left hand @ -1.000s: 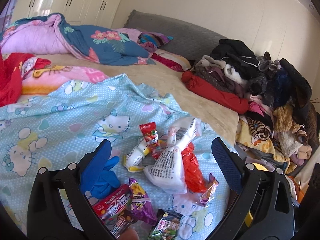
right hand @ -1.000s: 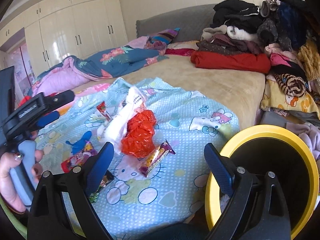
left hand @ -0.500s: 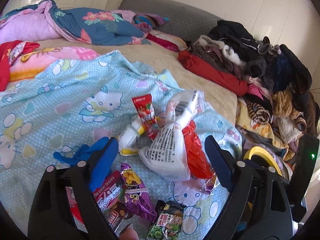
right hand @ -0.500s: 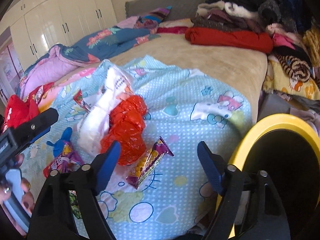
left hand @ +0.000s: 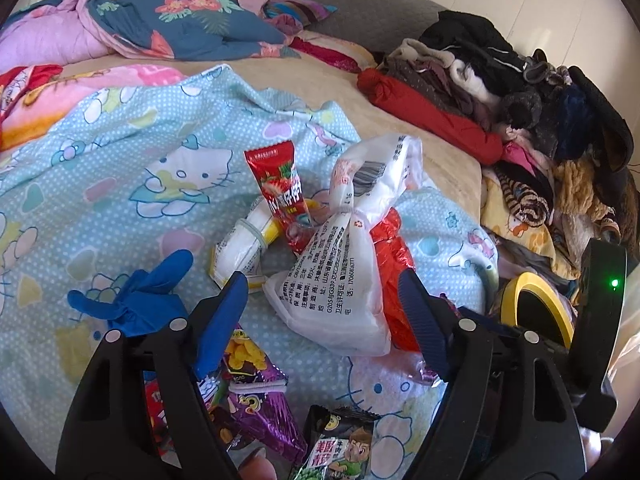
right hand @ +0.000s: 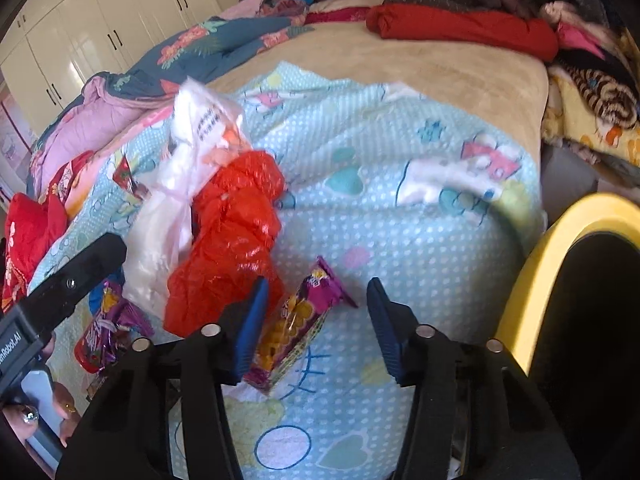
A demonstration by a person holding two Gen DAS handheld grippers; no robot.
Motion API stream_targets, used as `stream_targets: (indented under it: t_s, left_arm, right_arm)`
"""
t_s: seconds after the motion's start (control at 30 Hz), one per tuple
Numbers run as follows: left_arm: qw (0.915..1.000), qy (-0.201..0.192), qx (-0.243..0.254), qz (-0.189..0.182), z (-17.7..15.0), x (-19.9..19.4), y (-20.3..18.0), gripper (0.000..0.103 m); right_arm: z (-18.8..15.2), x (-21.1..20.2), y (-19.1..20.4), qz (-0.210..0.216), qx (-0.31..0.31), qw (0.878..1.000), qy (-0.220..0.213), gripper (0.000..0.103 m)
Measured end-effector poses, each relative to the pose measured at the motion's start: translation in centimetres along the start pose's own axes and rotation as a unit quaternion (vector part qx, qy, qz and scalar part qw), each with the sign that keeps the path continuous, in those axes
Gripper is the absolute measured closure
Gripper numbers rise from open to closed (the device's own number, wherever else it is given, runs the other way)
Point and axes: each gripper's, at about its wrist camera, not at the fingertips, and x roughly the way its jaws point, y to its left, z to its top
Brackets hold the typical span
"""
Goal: Collect trash
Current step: 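Grasp the white plastic bag with the left gripper while the right grasps a candy wrapper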
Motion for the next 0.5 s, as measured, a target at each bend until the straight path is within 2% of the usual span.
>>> stream_targets:
  t_s: [0.07, 0.2, 0.27, 0.5]
  left_arm:
    - [1.0000, 0.006, 0.001, 0.002, -0.1, 0.4, 0.0, 0.035]
    - [0.9998, 0.018, 0.004, 0.002, -0.3, 1.2, -0.2, 0.037]
    - [0.9997, 0.022, 0.005, 0.002, -0.3, 1.6, -0.3, 0.037]
    - [0.9994, 0.033, -0.004, -0.004, -0.7, 2.3, -0.1, 0.049]
  right_arm:
    - [-0.3, 0.0, 0.1, 0.000, -0.004, 1.000, -0.005, 0.060]
    - [-0.6, -0.2, 0.4, 0.012, -0.008, 1.000, -0.008, 0.073]
    - [-0.9, -0.4, 0.2, 0.018, -0.004, 1.000, -0.010, 0.076]
    - [-1.9, -1.6, -0.3, 0.025, 0.013, 0.999, -0.033, 0.078]
